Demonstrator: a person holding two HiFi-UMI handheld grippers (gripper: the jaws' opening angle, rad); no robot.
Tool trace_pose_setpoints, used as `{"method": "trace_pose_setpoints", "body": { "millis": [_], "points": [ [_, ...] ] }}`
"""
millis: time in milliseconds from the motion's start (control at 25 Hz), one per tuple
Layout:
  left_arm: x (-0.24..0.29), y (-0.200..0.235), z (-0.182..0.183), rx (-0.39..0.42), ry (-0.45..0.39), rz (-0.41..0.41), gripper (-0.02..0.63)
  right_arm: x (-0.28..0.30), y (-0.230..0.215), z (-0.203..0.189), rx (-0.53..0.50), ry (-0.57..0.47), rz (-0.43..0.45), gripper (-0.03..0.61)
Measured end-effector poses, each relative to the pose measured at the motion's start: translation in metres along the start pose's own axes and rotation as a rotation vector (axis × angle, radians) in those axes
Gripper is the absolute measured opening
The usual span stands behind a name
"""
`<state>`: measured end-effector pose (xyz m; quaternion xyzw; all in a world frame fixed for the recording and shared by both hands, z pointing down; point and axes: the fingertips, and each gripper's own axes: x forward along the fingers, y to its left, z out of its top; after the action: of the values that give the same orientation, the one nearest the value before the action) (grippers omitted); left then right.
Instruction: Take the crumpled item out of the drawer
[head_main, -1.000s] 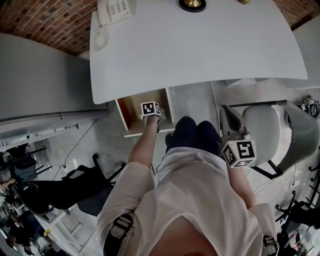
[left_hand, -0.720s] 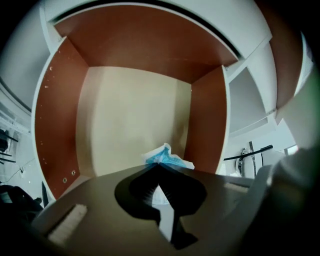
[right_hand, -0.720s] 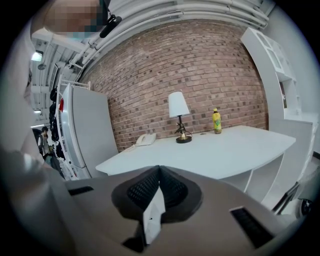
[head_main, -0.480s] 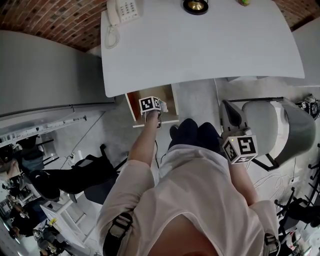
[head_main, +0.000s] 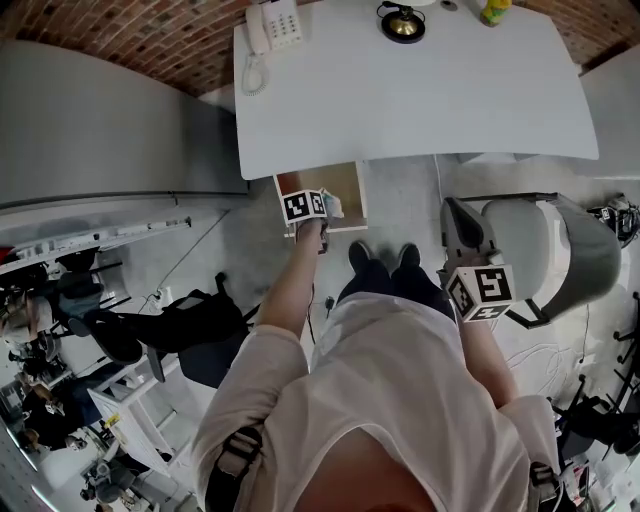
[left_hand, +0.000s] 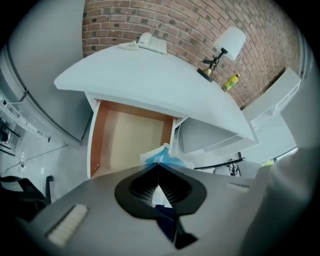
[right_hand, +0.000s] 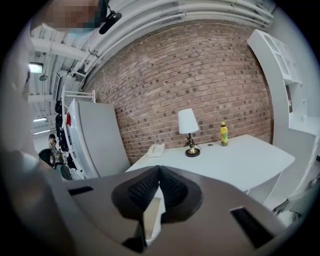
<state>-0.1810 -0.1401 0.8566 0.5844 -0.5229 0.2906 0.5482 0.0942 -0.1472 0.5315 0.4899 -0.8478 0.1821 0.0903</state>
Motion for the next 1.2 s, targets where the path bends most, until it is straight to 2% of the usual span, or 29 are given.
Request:
{"method": "trace_pose_setpoints", "body": {
  "millis": [240,560,840,1040,1200],
  "points": [
    [-0.065,-0.023,0.01,0.016,-0.078,-0.034,0.012,-0.022,0.015,0.036,0.005,-0.016,0.005,0.008],
    [-0.153,-0.059,0.049,0.142,-0.294,-0.058,0.012,-0.034,0.021,0.07,-0.007,-0.08,-0.011,0.008],
    [-0.245,-0.111,0.086,0.312,-0.573,-0.105,0.012,-0.04,0.022,0.087,-0.025,-0.12,-0.021,0.008],
    [-0.314,-0.14,0.103,0.457,-0.809,-0.091,0.012,-0.039,0.025,0.105,-0.038,-0.158,-0.02,0.008],
    [-0.364,-0.152,0.104,0.491,-0.975,-0.088,0.012,-0.042,0.029,0.119,-0.053,-0.179,-0.013,0.008]
  ]
}}
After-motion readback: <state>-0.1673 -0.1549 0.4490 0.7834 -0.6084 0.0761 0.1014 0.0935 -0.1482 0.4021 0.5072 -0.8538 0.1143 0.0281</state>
